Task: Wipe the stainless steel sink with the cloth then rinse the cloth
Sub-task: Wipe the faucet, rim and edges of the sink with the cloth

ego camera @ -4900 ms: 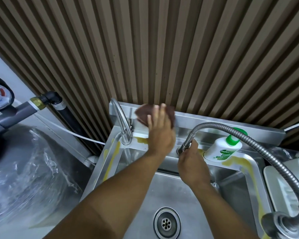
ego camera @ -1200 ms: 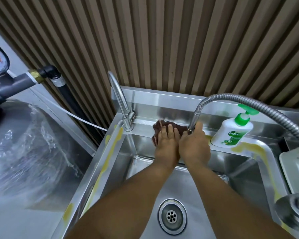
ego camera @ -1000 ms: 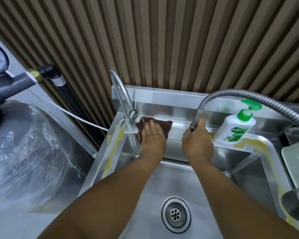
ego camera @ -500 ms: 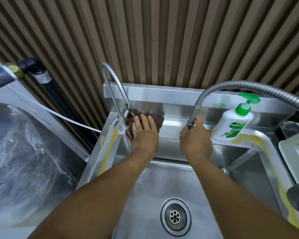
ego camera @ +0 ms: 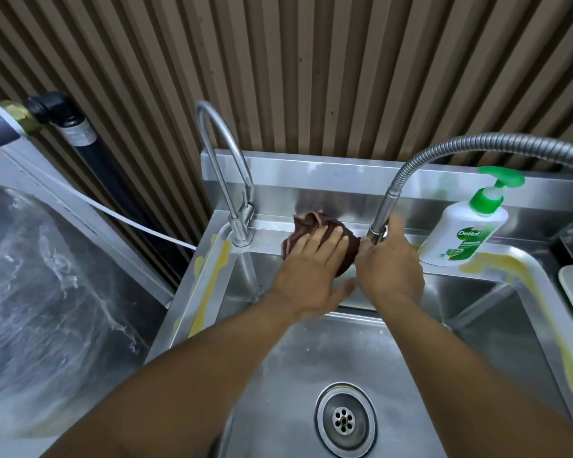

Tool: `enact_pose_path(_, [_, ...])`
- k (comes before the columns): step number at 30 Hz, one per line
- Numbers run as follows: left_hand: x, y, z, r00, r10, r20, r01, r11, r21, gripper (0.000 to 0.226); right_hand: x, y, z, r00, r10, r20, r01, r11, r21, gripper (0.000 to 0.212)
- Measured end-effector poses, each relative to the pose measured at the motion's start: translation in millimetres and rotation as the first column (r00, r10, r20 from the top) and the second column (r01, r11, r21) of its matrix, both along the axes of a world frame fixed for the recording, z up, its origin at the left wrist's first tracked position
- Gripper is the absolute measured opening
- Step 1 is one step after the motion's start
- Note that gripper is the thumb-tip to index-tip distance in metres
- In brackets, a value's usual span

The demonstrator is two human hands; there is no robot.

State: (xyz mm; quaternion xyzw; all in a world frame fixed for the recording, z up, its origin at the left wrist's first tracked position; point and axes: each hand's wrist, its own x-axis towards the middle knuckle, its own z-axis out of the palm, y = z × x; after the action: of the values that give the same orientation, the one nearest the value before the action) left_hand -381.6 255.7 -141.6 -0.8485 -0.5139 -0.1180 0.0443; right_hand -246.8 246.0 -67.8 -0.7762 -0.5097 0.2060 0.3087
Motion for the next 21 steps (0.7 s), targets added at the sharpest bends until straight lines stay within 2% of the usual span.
enact_pose_path(2, [-17, 1, 2, 1.000, -0.011, -0.001, 0.012, 0.995, 0.096, 0.061, 1, -1, 0, 1.000, 0.007, 0.002, -0.007, 1.000, -0.004, 0.010])
enact_pose_path(5, [-36, 12, 3, 0.994, 0.027, -0.103, -0.009, 0.986, 0.169, 0.050, 1, 0, 2, 1.000, 0.005, -0.008, -0.005, 1.000, -0.017, 0.010])
enact_pose_path(10, [-30, 21, -4, 0.985, 0.047, -0.166, -0.007, 0.972, 0.235, 0.065, 1, 0, -1, 1.000, 0.002, -0.005, -0.002, 1.000, -0.001, 0.010])
enact_pose_path(15, [-22, 38, -10, 0.964, -0.099, -0.247, 0.156, 0.962, 0.223, 0.073, 0, 1, -4, 1.000, 0.005, -0.009, -0.005, 1.000, 0.014, 0.011])
enact_pose_path(21, [-40, 38, -21, 0.975, -0.023, -0.222, 0.088, 0.953, 0.288, 0.082, 1, 0, -3, 1.000, 0.007, -0.023, -0.007, 1.000, 0.005, 0.012])
